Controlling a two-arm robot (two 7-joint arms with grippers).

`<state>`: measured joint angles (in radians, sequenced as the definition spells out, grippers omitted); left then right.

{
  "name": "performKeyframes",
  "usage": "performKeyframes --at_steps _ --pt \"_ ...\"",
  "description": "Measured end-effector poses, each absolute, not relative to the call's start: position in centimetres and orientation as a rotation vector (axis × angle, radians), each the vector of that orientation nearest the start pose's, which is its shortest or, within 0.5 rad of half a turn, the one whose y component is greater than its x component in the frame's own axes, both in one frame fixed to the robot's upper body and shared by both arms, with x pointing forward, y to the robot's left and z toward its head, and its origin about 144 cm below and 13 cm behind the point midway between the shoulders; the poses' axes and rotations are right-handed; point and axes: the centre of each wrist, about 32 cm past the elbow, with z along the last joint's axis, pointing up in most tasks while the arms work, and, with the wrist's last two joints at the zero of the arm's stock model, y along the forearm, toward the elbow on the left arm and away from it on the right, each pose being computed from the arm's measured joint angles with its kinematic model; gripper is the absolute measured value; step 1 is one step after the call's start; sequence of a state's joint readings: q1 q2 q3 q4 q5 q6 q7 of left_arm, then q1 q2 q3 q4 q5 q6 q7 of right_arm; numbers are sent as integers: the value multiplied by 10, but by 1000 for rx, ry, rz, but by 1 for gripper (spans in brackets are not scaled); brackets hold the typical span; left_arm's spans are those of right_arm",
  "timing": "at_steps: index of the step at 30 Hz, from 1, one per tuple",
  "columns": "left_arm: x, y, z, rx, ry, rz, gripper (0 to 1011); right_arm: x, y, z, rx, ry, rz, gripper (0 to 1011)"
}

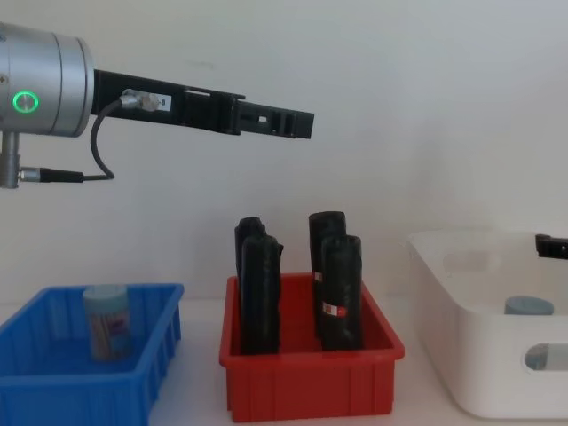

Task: Pick the cotton swabs from the blue box and place them into the white box.

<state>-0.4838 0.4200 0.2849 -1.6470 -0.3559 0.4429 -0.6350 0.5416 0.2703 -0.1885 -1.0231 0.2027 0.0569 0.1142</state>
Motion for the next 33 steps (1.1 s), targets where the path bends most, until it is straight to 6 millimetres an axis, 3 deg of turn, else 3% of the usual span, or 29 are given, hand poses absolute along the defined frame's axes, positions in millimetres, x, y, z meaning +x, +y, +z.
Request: performKeyframes --at_steps 12,33 --pt "543 252 1320 159 -98 728 1000 594 -298 1184 -161 -27 -1429 1002" --pt "524 226 1263 136 -186 924 1000 540 -275 1177 -98 -62 -1357 1002"
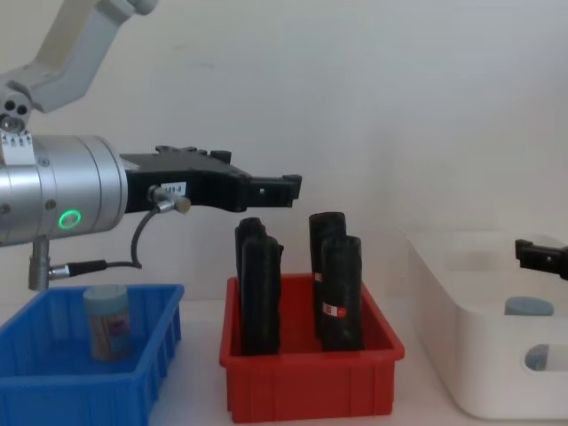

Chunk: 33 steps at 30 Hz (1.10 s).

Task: Pick the cotton swabs from the blue box and place them into the white box.

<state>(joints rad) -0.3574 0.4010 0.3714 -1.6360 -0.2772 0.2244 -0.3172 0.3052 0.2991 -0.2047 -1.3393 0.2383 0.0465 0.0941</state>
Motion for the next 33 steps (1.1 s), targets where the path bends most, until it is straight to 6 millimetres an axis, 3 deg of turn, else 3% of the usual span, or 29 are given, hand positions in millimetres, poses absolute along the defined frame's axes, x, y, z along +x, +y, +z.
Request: performKeyframes --at_steps 19,33 --pt "499 204 1215 80 -254 1086 1000 485 -253 1181 -29 -77 -1284 1002" --pt "492 198 1204 62 -267 1123 1000 448 -239 1188 20 -76 -1235 1002"
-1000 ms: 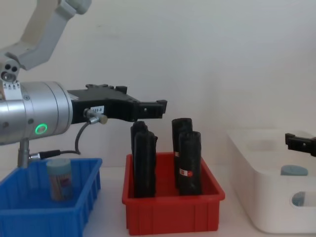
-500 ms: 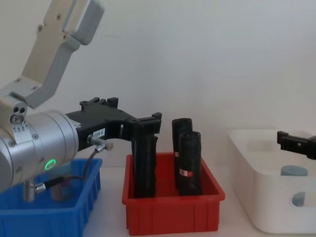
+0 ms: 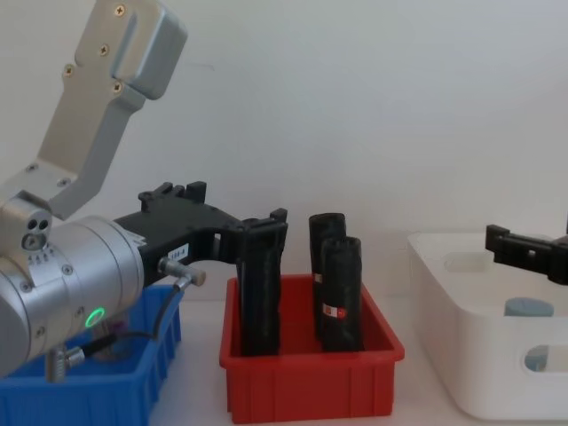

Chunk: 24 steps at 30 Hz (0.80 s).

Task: Pick the cotton swabs from the blue box and place them into the white box.

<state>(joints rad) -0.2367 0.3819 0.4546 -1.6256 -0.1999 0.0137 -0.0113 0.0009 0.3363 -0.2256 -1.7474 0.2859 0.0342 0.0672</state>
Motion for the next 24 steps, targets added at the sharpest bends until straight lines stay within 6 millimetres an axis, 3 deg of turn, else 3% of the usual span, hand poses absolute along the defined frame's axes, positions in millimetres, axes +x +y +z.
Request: performKeyframes --at_steps 24 --pt "492 198 1204 61 -268 1124 1000 444 -237 1189 28 -74 -1230 1002"
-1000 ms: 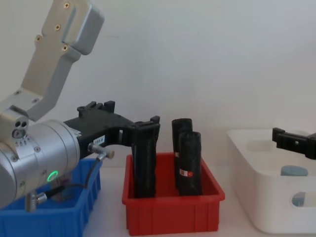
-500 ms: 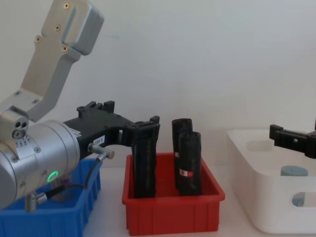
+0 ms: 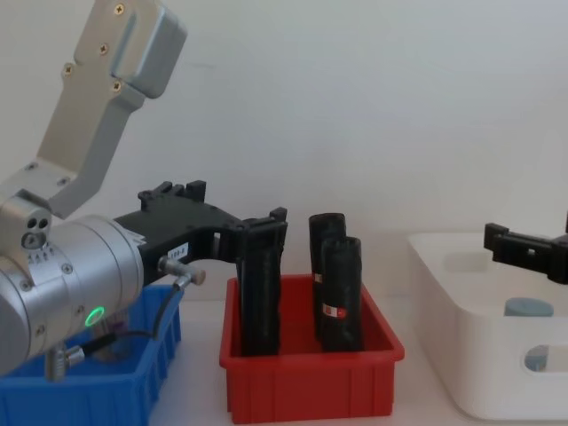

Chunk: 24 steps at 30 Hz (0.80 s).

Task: Pick the cotton swabs from the blue box and place them into the white box.

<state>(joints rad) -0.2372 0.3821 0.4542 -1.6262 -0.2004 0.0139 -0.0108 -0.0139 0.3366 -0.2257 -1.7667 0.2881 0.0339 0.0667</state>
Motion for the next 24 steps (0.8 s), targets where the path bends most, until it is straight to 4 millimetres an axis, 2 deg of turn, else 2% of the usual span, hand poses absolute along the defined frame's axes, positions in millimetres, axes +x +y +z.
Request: performKeyframes --at_steps 10,17,24 --pt "492 198 1204 61 -268 1124 1000 455 -236 1187 17 -61 -1214 1002" --pt "492 198 1204 61 -268 1124 1000 474 -235 1184 -3 -51 -1178 1002" --pt "492 198 1204 61 -268 1124 1000 501 -230 1180 -24 -46 -1121 1002"
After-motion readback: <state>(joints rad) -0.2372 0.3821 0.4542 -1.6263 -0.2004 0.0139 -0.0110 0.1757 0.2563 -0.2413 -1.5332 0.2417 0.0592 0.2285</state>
